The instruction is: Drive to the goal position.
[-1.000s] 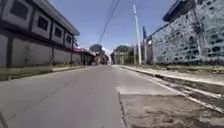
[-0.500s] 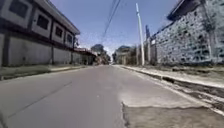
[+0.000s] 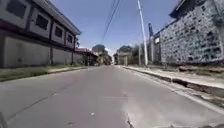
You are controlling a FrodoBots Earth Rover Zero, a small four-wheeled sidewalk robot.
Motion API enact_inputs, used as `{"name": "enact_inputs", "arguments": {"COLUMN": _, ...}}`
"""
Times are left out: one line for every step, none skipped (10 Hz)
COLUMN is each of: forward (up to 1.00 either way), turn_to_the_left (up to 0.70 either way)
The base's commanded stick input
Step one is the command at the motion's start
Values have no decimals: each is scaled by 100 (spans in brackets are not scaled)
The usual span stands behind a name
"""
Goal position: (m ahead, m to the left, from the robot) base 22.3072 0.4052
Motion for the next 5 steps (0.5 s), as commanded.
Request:
{"name": "enact_inputs", "arguments": {"forward": 100, "turn_to_the_left": 0}}
{"name": "enact_inputs", "arguments": {"forward": 100, "turn_to_the_left": 0}}
{"name": "enact_inputs", "arguments": {"forward": 100, "turn_to_the_left": -20}}
{"name": "enact_inputs", "arguments": {"forward": 100, "turn_to_the_left": -40}}
{"name": "enact_inputs", "arguments": {"forward": 100, "turn_to_the_left": -40}}
